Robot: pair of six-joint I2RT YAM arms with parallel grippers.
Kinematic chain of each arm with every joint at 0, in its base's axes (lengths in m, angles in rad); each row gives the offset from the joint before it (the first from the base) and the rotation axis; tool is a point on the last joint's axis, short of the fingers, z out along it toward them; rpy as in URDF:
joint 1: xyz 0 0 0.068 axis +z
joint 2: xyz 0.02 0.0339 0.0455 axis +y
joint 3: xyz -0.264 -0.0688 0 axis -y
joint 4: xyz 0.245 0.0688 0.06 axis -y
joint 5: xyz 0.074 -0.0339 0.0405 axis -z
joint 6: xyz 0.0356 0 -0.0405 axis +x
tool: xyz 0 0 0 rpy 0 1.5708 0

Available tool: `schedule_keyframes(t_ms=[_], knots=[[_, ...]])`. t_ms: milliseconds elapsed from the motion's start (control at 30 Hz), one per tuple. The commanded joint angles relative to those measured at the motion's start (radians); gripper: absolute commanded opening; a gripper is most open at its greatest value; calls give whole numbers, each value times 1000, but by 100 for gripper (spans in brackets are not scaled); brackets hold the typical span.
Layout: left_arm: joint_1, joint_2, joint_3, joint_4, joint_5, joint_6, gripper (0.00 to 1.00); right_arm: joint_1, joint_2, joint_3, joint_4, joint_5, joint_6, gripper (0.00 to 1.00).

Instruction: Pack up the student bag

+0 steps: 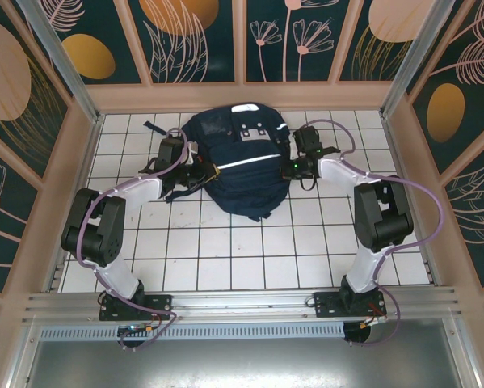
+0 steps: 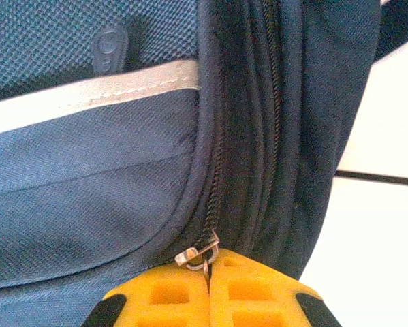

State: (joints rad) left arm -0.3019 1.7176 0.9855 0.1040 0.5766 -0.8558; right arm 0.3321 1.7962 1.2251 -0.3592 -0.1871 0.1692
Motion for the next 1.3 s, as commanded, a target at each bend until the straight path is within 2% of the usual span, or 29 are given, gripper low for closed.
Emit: schedule_keyframes(t_ms=[0,133,300,333,433,467,500,533,700,867,1100,1267], knots=[[61,-29,45,-19,-54,61,0,-42,-1,-12,-3,91,12,0],[68,68,132,-5,-38,49,0,20,-17,-35,9,-59,20,0],[69,187,291,40,-34,-1,0,124,-74,-147,133,-311,147,0],[68,207,323,27,-38,2,5,151,-85,-161,162,-340,170,0],[68,256,406,-16,-29,14,31,242,-89,-174,268,-395,259,0],[70,260,421,-32,-27,24,52,267,-77,-166,302,-397,289,0],[70,251,422,-39,-30,34,94,289,-61,-153,328,-393,311,0],[71,238,414,-41,-37,40,98,303,-45,-137,351,-390,325,0],[81,99,323,-91,-111,93,98,331,67,-12,405,-379,361,0],[91,-28,261,-153,-97,151,98,345,141,95,409,-411,362,0],[89,-128,150,-177,-98,139,74,371,207,120,489,-384,429,0],[88,-141,44,-140,-150,75,73,399,203,120,557,-360,457,0]])
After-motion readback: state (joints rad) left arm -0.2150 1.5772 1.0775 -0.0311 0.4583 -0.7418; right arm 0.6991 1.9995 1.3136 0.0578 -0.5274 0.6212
